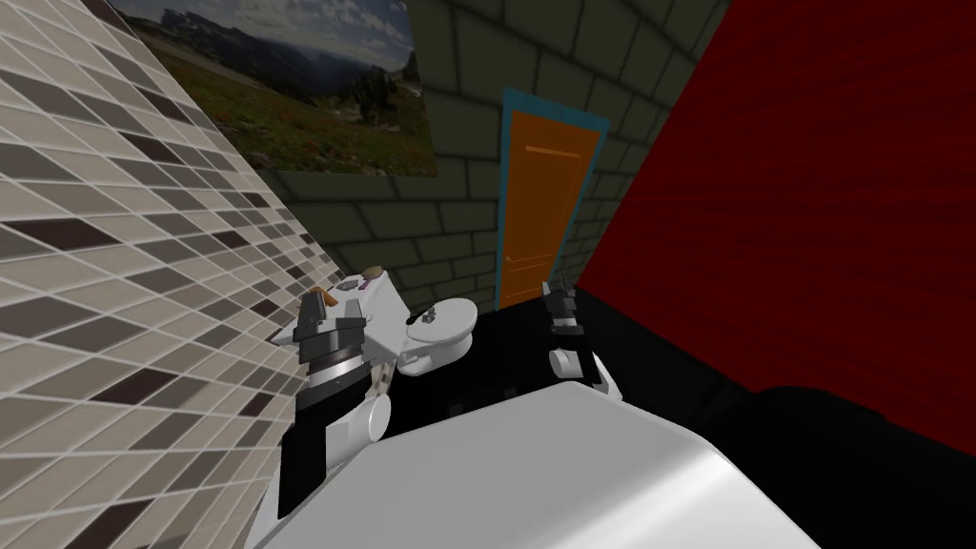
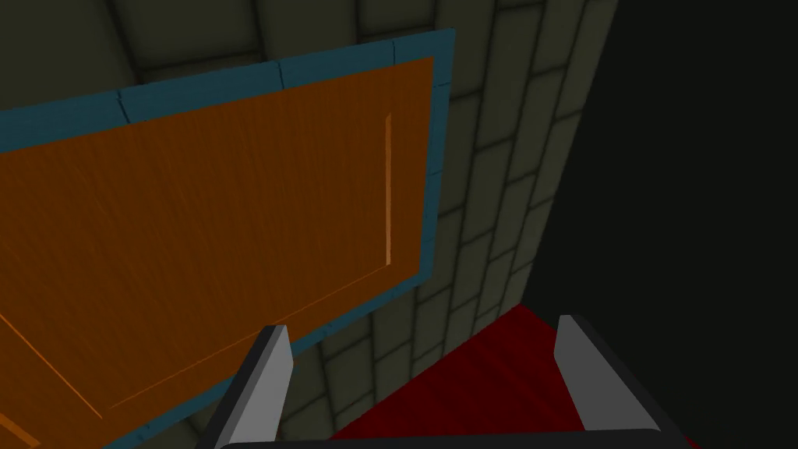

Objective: Pull the door open

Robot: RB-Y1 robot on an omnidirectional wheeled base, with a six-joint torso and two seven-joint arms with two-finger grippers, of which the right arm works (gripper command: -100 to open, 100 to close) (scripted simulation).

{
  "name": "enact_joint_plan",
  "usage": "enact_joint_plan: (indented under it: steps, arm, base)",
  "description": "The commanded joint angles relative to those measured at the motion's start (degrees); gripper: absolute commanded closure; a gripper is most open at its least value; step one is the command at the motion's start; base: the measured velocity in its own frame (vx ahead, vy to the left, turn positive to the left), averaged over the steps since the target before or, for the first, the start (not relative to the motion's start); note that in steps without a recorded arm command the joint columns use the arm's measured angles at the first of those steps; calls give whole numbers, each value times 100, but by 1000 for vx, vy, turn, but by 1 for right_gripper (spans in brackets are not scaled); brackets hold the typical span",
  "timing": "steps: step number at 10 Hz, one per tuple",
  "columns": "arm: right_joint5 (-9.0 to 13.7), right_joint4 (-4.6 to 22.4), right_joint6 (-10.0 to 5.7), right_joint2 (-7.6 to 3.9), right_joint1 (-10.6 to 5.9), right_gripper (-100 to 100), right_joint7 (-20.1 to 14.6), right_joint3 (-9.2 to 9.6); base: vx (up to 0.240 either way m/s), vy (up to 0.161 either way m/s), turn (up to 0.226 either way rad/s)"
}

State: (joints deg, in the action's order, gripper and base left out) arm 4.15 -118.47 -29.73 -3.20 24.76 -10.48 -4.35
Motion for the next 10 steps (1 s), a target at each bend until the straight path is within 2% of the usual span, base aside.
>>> enact_joint_plan:
  steps: [1,10]
  arm:
    - [107,178,-84,-24,-20,-100,-140,6]
    - [828,1291,-409,-149,-338,-100,-1021,-21]
  base:
    - [79,-69,124]
    - [74,-95,163]
